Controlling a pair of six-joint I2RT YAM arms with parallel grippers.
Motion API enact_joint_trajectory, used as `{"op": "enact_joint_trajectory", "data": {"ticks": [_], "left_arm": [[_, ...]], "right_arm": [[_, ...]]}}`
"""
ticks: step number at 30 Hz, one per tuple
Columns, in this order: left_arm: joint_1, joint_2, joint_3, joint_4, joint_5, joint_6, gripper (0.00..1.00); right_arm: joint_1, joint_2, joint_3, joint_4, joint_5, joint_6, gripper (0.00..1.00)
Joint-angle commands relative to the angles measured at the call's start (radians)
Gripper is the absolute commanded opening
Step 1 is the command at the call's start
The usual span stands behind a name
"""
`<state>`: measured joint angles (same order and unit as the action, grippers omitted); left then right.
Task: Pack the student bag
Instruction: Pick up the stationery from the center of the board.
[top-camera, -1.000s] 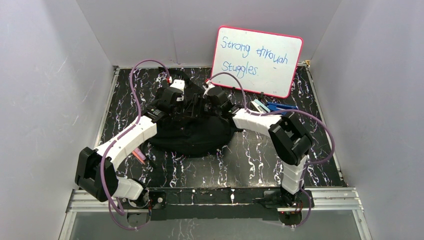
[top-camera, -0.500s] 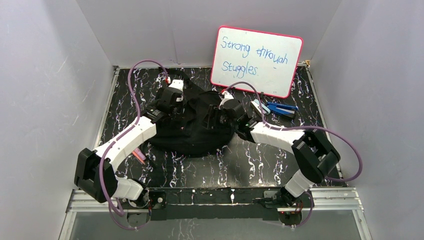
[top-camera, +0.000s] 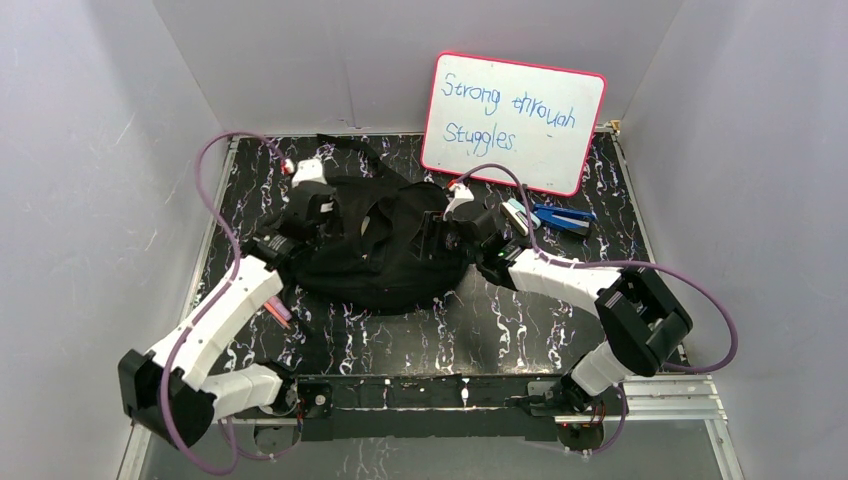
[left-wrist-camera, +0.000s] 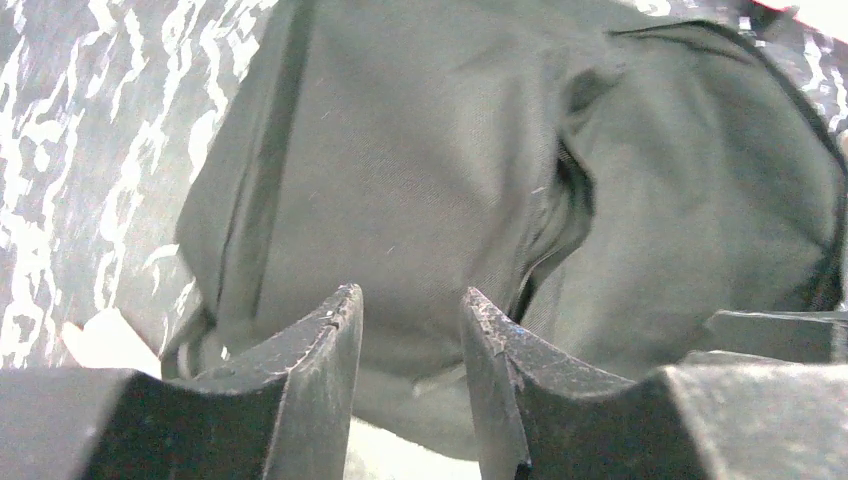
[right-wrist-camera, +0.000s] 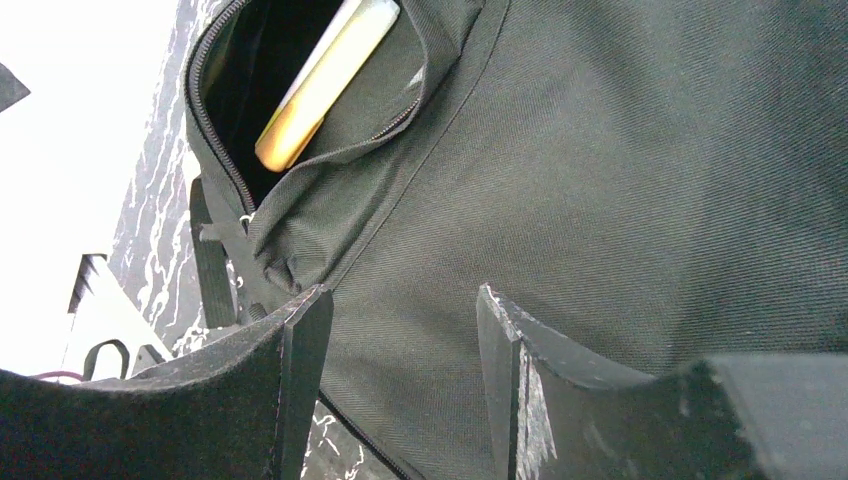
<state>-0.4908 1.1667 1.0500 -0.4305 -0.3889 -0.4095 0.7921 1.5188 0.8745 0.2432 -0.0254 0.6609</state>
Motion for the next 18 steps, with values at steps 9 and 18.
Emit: {"op": "enact_joint_trajectory", "data": {"ticks": [9, 18], "left_arm": [[0.142, -0.150, -0.154, -0.453, -0.255, -0.623, 0.39], [0.697, -0.061, -0.295, -0.183, 0.192, -0.453, 0.38]], "right_arm": [[-0.016, -0.022, -0.001, 0.070, 0.032, -0.047, 0.64], [-0.023, -0.002, 0.016, 0.062, -0.038, -0.050, 0.64]]}}
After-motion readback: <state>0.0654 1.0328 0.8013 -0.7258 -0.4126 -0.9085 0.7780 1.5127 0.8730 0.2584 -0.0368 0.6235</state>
